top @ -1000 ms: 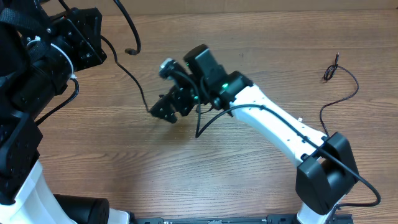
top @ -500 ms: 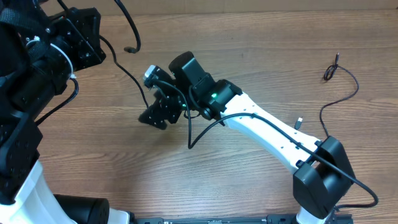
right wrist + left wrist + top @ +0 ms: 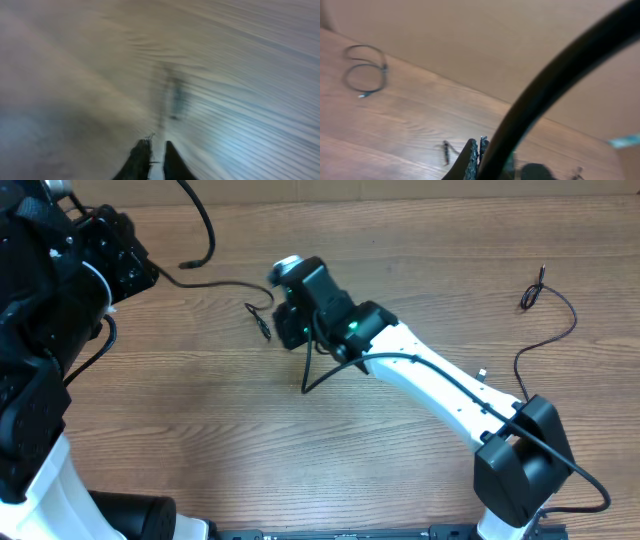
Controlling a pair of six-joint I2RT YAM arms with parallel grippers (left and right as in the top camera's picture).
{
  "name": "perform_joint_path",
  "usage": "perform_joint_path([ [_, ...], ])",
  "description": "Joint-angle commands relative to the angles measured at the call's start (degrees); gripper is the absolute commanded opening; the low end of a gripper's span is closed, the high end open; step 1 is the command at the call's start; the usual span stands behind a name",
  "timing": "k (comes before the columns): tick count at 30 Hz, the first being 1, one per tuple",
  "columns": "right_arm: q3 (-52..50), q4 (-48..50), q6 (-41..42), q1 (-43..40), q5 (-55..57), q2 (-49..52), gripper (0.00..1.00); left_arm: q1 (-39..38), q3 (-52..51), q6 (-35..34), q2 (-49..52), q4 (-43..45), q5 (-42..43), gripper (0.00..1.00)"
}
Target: Untangle cables
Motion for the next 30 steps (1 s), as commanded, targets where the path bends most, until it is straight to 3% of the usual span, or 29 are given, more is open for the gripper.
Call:
perform_joint_path([
  [1,0.0,-1.8,8.1,-2.2,11.6,-0.3,0.04,0.2,0.0,-2.1,1.4,-1.6,-9.3,0.04],
  [10,3.0,-5.2,8.9,-2.6,12.1,-6.3,0.04,0.2,0.0,-2.2,3.9,-3.0,-9.1,0.04],
  [14,3.0,-5.2,9.1,-2.6,11.7,-7.3,0.26,0.2,0.0,-2.1,4.4,-3.1,-9.5,0.04],
  [18,2.8,-5.2,9.3,-2.6,9.3,-5.2,0.38,0.2,0.0,-2.4,5.1,-4.9,-15.0,0.04],
  [25,2.8,-3.0,13.1,-2.6,3.5,-0.2,0.49,0.2,-1.9,-1.7,5.9,-5.4,-21.0,0.04],
  [30,2.8,-0.7,13.6,-2.6,1.0,2.2,0.52,0.3,-5.9,-2.1,5.9,-5.4,-30.3,0.04],
])
